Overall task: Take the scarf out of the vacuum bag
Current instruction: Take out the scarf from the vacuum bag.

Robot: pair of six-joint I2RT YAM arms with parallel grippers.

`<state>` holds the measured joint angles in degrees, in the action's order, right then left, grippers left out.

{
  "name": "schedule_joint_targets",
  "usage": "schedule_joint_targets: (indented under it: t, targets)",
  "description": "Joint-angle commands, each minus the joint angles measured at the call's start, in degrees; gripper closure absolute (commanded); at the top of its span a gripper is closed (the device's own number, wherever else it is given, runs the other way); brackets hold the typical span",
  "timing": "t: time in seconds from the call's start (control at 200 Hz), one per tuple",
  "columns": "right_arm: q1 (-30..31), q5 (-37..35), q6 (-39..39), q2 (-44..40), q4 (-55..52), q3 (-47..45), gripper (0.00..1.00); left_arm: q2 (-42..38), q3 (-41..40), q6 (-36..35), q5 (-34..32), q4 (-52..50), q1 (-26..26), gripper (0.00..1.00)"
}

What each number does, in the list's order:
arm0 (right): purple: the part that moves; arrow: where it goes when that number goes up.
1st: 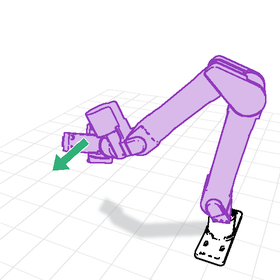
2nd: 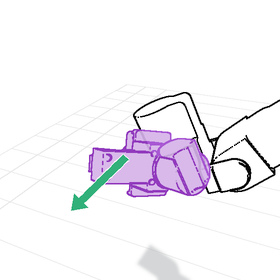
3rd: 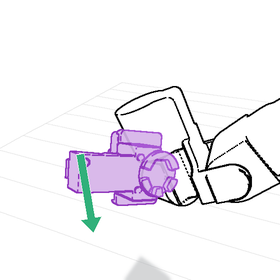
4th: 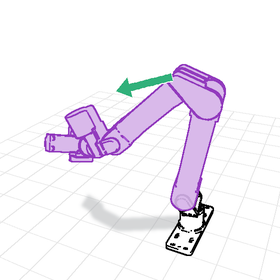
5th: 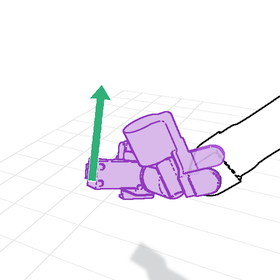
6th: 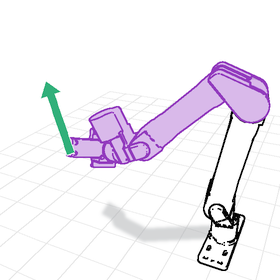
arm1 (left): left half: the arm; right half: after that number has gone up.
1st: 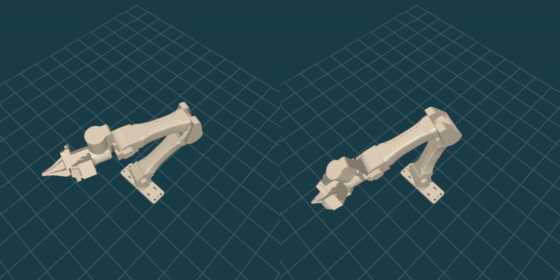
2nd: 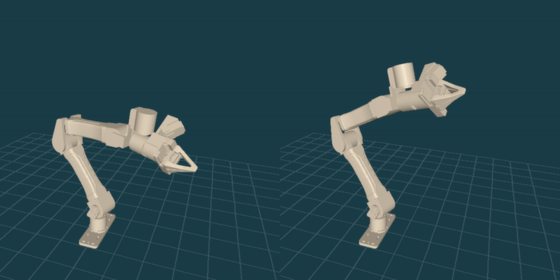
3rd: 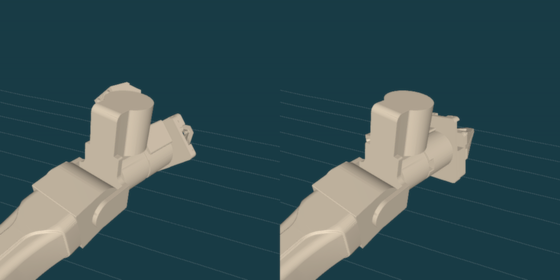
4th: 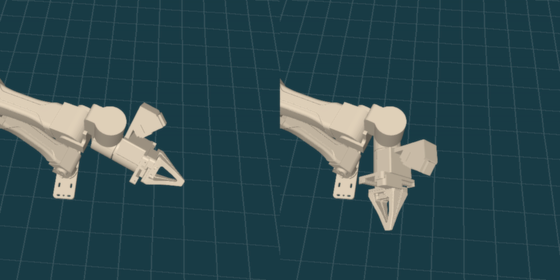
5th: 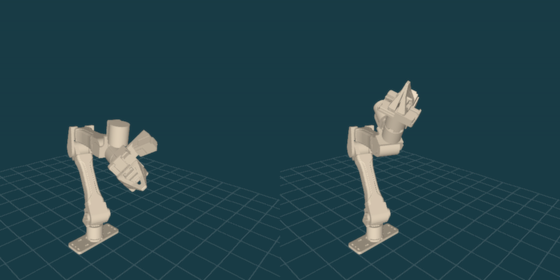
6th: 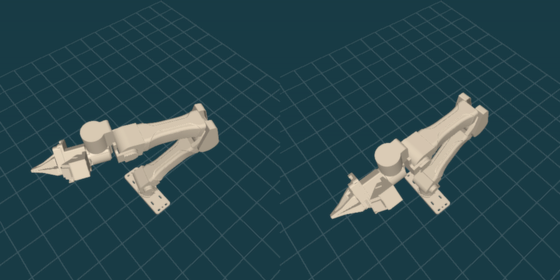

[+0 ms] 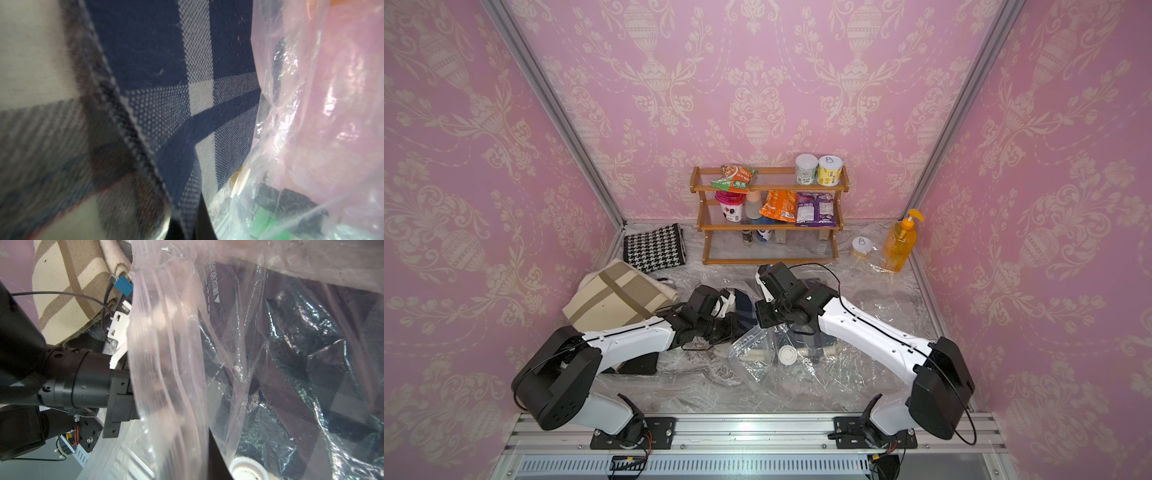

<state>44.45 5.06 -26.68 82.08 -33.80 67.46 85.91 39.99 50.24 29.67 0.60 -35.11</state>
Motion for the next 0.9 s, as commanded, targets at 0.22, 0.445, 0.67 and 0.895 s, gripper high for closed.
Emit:
schedule_joint_targets:
  t: [0.22, 0.445, 0.67, 0.895]
  targets:
    - [0.31, -2.57, 1.32, -2.15, -1.3, 2.49, 0.82, -10.17, 3.82, -2.95, -2.37, -4.36, -0.82, 1.0]
    - [0.28, -1.98, 1.1, -0.97, -0.3, 2.9, 0.82, -13.0, 6.89, -5.2, -3.56, -10.16, -0.83, 1.0]
    - [0.35, -2.89, 1.1, -0.61, -1.12, 3.91, 0.82, -12.45, 8.53, -8.42, -3.99, -16.91, -0.82, 1.0]
    - [0.29, -2.78, 1.32, 1.02, -1.12, 4.32, 0.83, -12.67, 14.81, -16.58, -6.98, -31.54, -0.75, 1.0]
